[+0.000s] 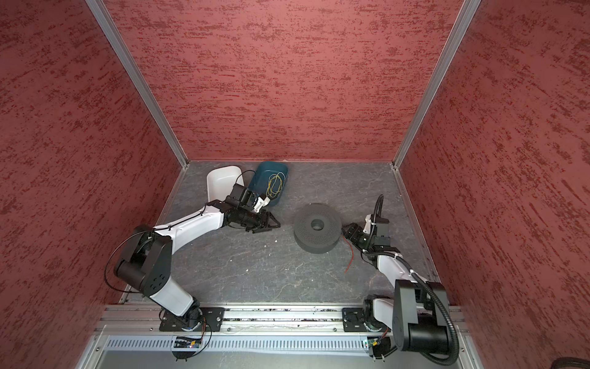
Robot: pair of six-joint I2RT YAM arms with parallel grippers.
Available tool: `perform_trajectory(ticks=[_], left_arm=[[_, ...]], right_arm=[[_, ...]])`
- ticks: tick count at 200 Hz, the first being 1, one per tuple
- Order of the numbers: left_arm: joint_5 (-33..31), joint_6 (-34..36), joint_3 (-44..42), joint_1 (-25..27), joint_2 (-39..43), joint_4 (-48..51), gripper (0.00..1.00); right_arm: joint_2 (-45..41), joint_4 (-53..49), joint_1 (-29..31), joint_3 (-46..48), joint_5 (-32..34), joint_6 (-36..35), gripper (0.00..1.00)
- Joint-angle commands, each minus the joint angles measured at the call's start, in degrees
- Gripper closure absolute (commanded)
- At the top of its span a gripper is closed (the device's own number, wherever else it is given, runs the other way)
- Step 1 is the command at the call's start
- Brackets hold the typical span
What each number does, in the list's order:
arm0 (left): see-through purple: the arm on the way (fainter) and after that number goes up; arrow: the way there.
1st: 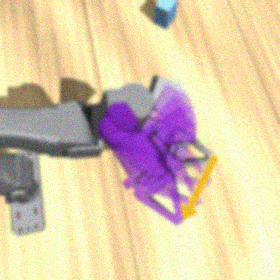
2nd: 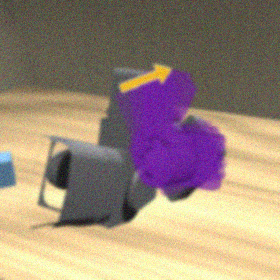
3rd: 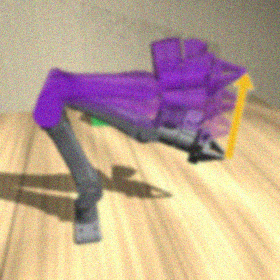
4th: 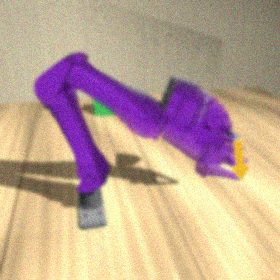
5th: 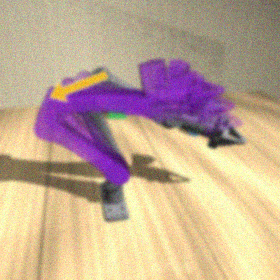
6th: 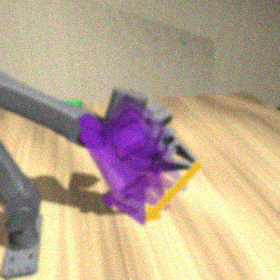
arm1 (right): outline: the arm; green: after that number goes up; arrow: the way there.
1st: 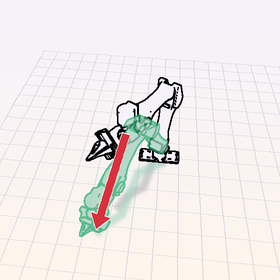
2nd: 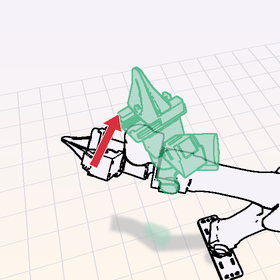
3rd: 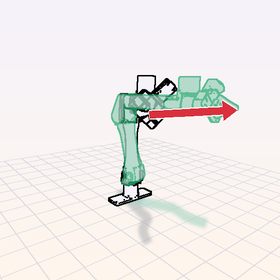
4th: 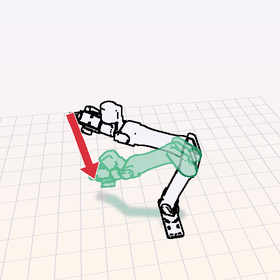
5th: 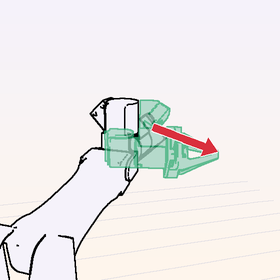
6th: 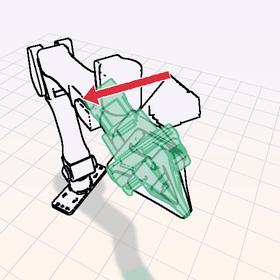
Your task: Wrap the cables
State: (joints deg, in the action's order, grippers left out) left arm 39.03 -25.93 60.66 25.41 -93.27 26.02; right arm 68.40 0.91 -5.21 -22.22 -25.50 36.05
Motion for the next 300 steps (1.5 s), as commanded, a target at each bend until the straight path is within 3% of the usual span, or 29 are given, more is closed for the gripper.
perform_trajectory(ticks=[1, 76, 107, 113, 123, 140, 178, 211, 224, 252, 269, 300], left_arm=[[-0.96, 1.75, 1.11, -0.68, 3.27, 0.16, 0.43], [-4.44, 3.89, 0.13, -6.53, 9.5, 1.16, 0.27], [-7.68, 5.18, 0.8, -8.95, 12.61, 4.89, 0.08], [-8.15, 5.2, 0.69, -9.71, 13.24, 5.18, 0.0], [-9.09, 4.9, 0.4, -10.85, 14.44, 5.36, 0.01], [-14.2, 4.01, -0.49, -12.56, 16.47, 4.74, 0.01], [-34.94, 6.22, -4.33, -14.73, 21.14, -0.05, 0.01], [-51.39, 17.73, -16.28, -14.57, 26.75, -18.08, 0.0], [-52.52, 23.66, -20.06, -15.24, 26.48, -24.93, 0.0], [-55.37, 31.42, -28.02, -15.89, 21.79, -41.16, 0.0], [-54.5, 33.42, -32.7, -16.09, 17.34, -53.98, 0.0], [-54.02, 35.58, -36.71, -15.65, 11.27, -68.84, 0.0]], right_arm=[[-1.46, 0.5, -0.24, 1.96, 0.01, -0.02, 0.25], [-4.15, -1.23, -0.3, -2.54, 3.71, -3.37, 0.23], [-5.32, -2.81, -0.25, -2.27, 5.01, -5.07, 0.23], [-5.79, -2.35, -0.29, -2.13, 4.95, -5.43, 0.23], [-6.49, -1.73, -0.24, -2.25, 4.92, -5.81, 0.22], [-7.68, -0.72, -0.25, -3.1, 5.7, -6.08, 0.22], [-8.61, 2.85, -0.24, -5.93, 11.04, -6.92, 0.15], [-10.82, 5.37, -0.24, -6.77, 17.73, -6.0, 0.08], [-11.98, 7.92, -0.19, -6.19, 19.51, -6.84, 0.02], [-13.77, 19.58, -0.22, -1.86, 24.08, -10.24, 0.01], [-14.0, 29.65, -0.19, 2.68, 26.1, -13.75, 0.01], [-11.35, 36.04, -0.21, 5.87, 28.41, -22.61, 0.02]])
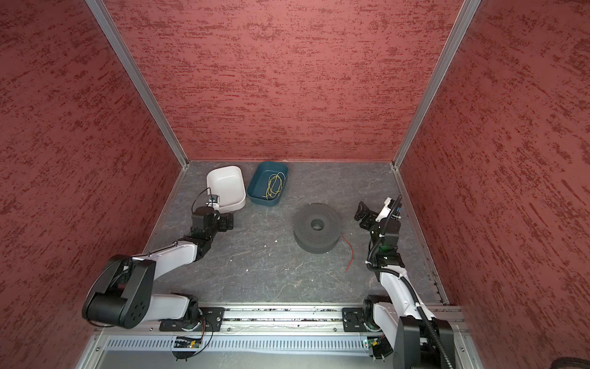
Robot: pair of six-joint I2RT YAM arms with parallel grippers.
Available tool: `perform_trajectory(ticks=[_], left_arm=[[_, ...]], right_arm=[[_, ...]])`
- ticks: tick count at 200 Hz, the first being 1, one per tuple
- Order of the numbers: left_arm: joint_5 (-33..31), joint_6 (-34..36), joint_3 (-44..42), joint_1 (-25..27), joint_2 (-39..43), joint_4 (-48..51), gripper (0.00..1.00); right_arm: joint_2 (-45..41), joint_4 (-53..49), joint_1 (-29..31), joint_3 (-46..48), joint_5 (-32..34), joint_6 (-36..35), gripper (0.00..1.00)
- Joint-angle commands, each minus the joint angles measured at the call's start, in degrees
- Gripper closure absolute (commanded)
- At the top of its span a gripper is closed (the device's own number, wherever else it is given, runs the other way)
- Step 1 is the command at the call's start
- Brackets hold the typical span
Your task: Wrap the cables
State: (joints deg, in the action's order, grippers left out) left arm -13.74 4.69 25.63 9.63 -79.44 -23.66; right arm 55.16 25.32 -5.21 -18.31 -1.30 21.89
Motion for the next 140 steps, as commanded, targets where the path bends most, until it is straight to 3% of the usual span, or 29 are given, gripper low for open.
perform_trajectory(ticks=[1, 39, 67, 81, 92, 105, 119, 140], left_arm=[[-1.18, 4.88, -1.7, 0.04, -2.65, -19.37, 0.0], [1.27, 0.35, -2.69, -3.64, -4.72, -23.2, 0.0], [3.28, -4.4, -7.71, -7.48, -5.43, -32.11, 0.0], [3.52, -4.12, -8.99, -8.33, -10.09, -40.52, 0.0], [3.33, -4.59, -7.18, -7.66, -7.7, -32.83, 0.01], [3.34, -4.12, -5.92, -7.79, -9.55, -33.06, 0.01], [3.9, -4.9, -5.61, -8.54, -9.05, -32.1, 0.0], [4.15, -5.07, -5.48, -8.72, -8.96, -31.68, 0.01]], right_arm=[[2.02, 11.96, -0.22, 2.22, 4.16, -8.62, 0.02], [9.84, 26.96, 0.35, 7.96, 6.57, -14.83, 0.02], [17.78, 42.65, 0.71, 11.52, 8.35, -16.36, 0.01], [23.77, 50.8, 0.73, 12.19, 6.75, -17.34, 0.01], [29.62, 55.97, 0.71, 12.15, 6.69, -17.35, 0.01], [36.85, 63.61, 0.71, 11.76, 7.03, -17.37, 0.01], [32.7, 53.55, 0.71, 10.05, 7.2, -16.9, 0.01], [33.16, 45.49, 0.72, 5.13, 7.96, -16.76, 0.01]])
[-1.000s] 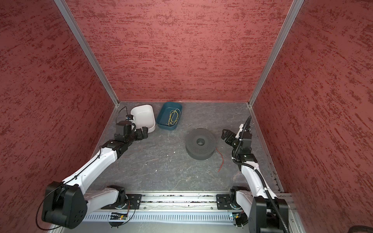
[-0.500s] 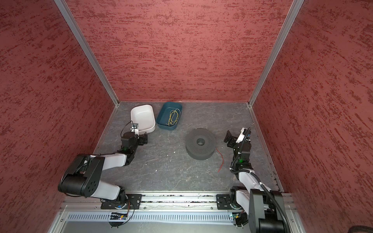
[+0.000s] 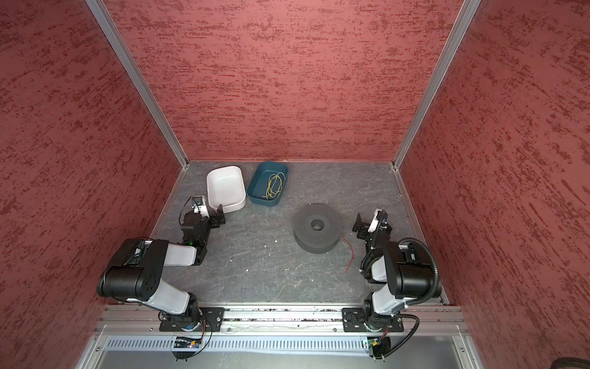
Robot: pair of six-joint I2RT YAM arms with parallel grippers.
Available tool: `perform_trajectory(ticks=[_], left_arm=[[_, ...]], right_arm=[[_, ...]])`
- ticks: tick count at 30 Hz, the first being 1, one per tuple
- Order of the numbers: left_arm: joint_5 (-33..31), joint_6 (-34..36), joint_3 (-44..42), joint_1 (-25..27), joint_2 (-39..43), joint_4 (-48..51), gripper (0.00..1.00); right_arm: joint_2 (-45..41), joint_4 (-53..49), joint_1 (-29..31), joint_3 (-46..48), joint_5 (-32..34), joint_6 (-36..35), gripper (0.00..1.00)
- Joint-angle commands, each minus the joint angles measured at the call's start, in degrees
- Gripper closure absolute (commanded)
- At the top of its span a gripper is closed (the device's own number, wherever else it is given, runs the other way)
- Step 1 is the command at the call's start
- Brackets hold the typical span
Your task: Wrap the cables
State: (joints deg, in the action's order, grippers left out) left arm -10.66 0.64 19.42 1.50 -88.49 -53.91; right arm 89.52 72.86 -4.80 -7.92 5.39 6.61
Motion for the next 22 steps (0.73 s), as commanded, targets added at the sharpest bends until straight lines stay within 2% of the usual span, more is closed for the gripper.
perform_trajectory(ticks=[1, 22], left_arm=[[1.07, -1.01, 0.76, -0.6, 0.08, -1.4, 0.01], [2.11, -1.44, 1.07, -1.06, 0.42, 0.1, 0.01]], right_arm=[[-1.28, -2.61, 0.31, -5.43, 1.32, -1.46, 0.01], [-0.93, -5.95, 1.17, -7.79, -1.04, -3.76, 0.01]])
